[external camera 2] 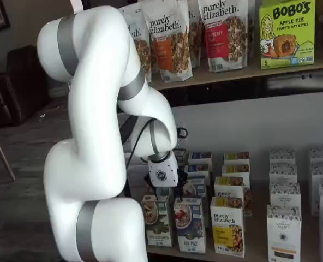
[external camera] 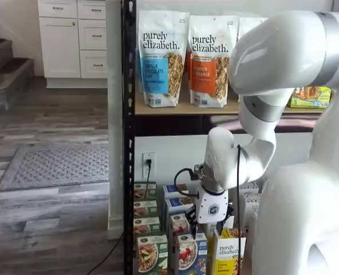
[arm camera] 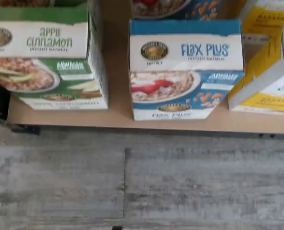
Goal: Pick up the blue and white box that is on the bottom shelf, the second box from the left
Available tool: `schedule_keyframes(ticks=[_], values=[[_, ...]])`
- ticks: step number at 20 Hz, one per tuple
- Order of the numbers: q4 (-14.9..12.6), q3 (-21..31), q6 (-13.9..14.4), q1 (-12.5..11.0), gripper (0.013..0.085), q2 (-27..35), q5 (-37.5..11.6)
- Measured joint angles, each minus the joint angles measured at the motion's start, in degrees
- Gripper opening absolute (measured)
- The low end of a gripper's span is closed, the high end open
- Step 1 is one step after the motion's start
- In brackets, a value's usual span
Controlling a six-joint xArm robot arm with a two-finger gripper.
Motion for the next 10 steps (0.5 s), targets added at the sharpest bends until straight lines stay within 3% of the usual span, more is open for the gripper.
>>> schedule_keyframes(ticks=[5,10], values=[[3.1,-2.0,-3.3,-0.3,0.085,4.5,-3.7],[0.5,-4.7,-1.4,-1.0,0.085,8.3,-4.8]])
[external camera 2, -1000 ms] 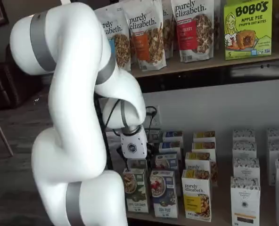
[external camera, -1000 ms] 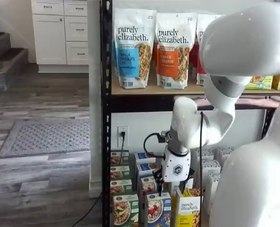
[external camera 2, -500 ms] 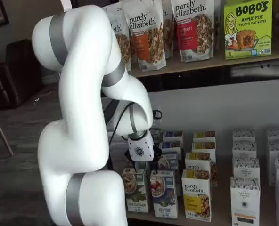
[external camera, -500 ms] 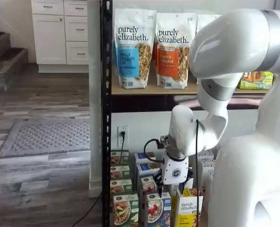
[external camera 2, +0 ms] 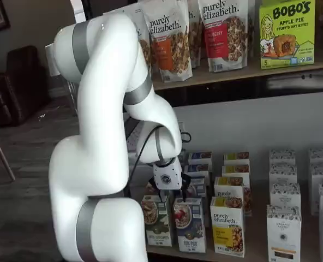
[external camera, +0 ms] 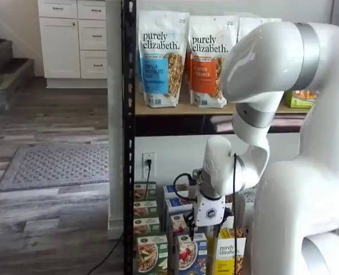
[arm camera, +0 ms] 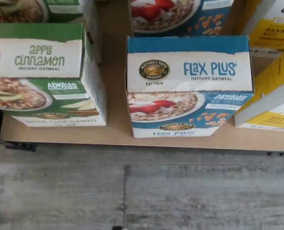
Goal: Pick up the blue and white box that is on the bottom shelf, the second box from the left
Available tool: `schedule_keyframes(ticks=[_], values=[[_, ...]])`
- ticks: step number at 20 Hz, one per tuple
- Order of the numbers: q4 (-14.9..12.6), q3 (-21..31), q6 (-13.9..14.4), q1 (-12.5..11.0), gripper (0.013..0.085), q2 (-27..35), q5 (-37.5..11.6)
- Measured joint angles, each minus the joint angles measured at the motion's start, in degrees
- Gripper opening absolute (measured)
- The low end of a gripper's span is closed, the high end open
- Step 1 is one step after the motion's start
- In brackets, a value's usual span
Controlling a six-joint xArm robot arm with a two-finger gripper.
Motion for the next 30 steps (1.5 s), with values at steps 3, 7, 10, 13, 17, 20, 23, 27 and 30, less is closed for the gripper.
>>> schedule_keyframes(ticks=[3,7,10,13,17,20,23,27,30], values=[[-2.7,-2.0,2.3,-0.4,0.085,2.4,0.0],[-4.7,-5.0,4.2,-0.4,0.085,6.2,0.0],[-4.6,-7.0,4.2,-0.3,0.085,8.6,-0.1],[-6.8,-9.4,6.2,-0.5,0.085,11.4,-0.8],[-8.0,-12.0,7.2,-0.7,0.085,14.1,-1.2],[-7.8,-13.8,6.8,-0.8,0.085,15.8,-1.2],[-5.8,-15.3,4.9,-0.8,0.085,17.5,-1.7],[-4.1,-17.3,3.1,-0.9,0.085,19.8,-2.8],[-3.4,-18.9,2.3,-1.0,0.085,21.2,-2.4]])
